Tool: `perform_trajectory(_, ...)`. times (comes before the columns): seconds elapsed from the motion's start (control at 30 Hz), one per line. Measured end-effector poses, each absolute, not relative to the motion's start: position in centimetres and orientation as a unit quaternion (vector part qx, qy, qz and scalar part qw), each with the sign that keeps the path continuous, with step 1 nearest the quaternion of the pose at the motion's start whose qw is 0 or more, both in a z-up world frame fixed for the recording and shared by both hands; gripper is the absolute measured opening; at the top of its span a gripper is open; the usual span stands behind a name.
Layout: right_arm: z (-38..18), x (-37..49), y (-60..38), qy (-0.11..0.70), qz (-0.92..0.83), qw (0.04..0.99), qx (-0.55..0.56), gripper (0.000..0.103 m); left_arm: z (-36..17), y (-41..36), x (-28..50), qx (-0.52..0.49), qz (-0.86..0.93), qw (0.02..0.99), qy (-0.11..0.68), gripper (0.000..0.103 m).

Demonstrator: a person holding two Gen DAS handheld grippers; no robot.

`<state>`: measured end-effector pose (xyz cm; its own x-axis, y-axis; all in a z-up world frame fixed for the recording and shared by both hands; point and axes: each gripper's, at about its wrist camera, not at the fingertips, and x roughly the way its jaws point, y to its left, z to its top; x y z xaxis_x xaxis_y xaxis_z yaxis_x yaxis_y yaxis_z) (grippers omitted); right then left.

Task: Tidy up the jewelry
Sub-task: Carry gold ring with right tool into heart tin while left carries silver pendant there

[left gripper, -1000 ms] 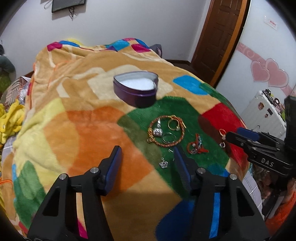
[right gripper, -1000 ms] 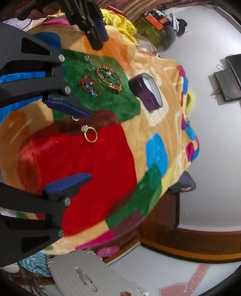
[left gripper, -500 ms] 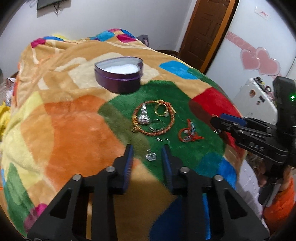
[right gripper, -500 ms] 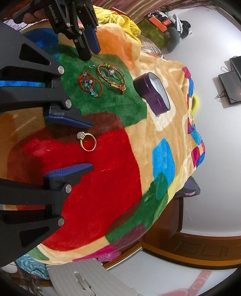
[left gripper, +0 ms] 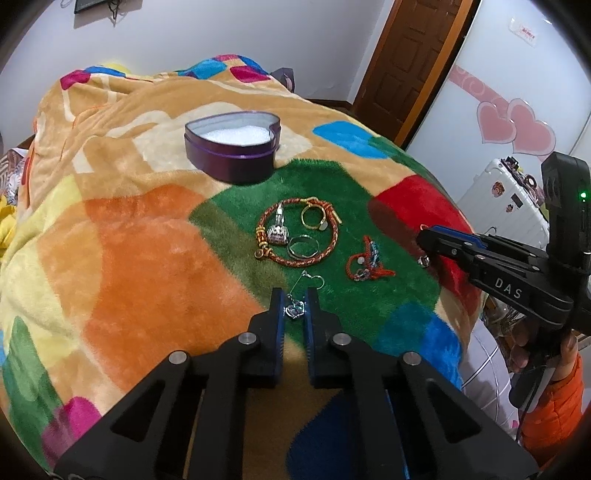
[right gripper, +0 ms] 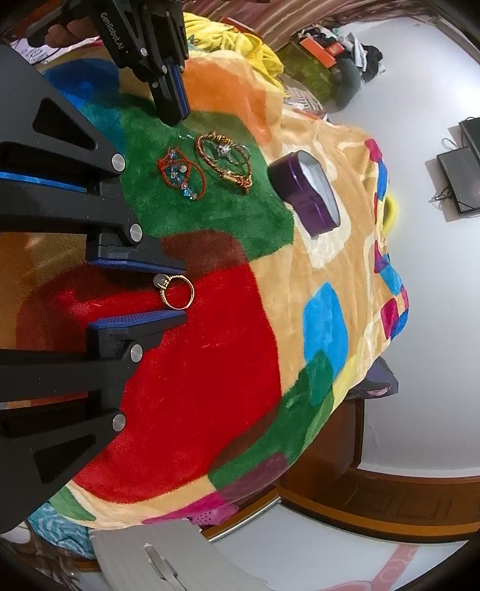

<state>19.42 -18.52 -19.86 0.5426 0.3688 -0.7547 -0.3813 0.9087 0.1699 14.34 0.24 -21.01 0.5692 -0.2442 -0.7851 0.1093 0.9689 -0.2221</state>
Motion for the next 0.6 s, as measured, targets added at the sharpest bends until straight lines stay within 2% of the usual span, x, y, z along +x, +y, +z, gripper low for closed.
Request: perform_trajectory(0.6, -13.7, 18.9, -16.7, 0.347, 0.236, 0.907, -0.006, 0.018, -12.7, 2.4, 14.5, -0.063, -0.067, 0.935, 0.342, 0.009)
